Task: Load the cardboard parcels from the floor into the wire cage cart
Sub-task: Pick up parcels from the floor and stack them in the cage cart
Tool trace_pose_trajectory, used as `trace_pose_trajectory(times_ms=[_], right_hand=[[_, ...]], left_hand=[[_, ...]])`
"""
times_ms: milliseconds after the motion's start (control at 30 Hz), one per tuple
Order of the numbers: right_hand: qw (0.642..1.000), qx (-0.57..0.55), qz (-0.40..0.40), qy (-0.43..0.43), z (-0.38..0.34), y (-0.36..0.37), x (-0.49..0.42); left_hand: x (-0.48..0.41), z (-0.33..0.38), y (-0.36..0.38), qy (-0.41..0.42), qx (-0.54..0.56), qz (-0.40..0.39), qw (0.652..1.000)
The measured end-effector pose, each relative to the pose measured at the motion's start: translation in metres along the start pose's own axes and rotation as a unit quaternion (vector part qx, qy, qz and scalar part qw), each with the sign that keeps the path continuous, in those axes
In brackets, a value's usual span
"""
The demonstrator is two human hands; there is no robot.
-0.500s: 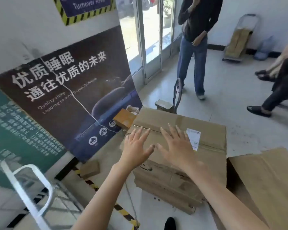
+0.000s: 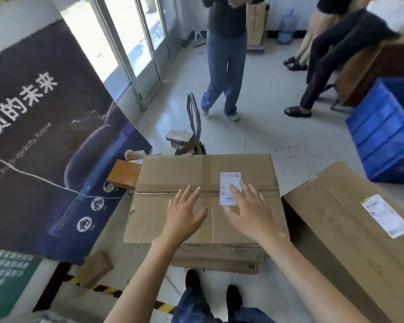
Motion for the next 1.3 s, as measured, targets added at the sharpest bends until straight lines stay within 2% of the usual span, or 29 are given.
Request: trace_pose_trajectory(times_ms=[233,400,467,567,667,767,900,1133,1300], right_hand=[[0.992,0.010,-0.013,0.128,0.063,0.022,-0.025],[0.974,-0.004,-0.015,0.225,0.101,0.037,-0.033],[0.960,-0.031,-0.030,0.276,0.119,0.042,-0.030],[0.935,-0.132,-0.063,0.323,0.133,0.049,-0.024],[0.920,-0.204,-0.049,0.330,0.138,0.053,-0.024],[0.905,-0.240,-0.052,0.347,0.144,0.054,-0.027],[0.898,-0.266,-0.038,0.347,0.149,0.053,-0.030],[0.914,-0.275,0.009,0.297,0.132,0.028,-0.017],[0.942,-0.246,-0.011,0.230,0.102,0.006,-0.021]], left_hand=[[-0.028,-0.082,0.005,-0.046,0.002,-0.043,0.998],[-0.035,-0.157,-0.004,-0.137,-0.050,-0.036,0.989],[-0.033,-0.182,-0.005,-0.171,-0.035,-0.037,0.984],[-0.029,-0.203,-0.008,-0.199,0.019,-0.013,0.980],[-0.024,-0.214,-0.007,-0.250,0.095,0.019,0.963],[-0.015,-0.217,-0.006,-0.302,0.117,0.054,0.945],[-0.014,-0.210,-0.012,-0.312,0.134,0.082,0.937],[0.022,-0.186,-0.047,-0.314,0.127,0.135,0.931],[0.084,-0.177,-0.074,-0.353,0.126,0.183,0.909]])
Point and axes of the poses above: each hand's wrist, its own x-axis away from the middle knuckle, its own y-axis out of the palm, z = x × y, the point moved 5 cm from there along -x, towards the middle knuckle, and after that the axes turned 10 degrees about y, right-handed, at the moved point
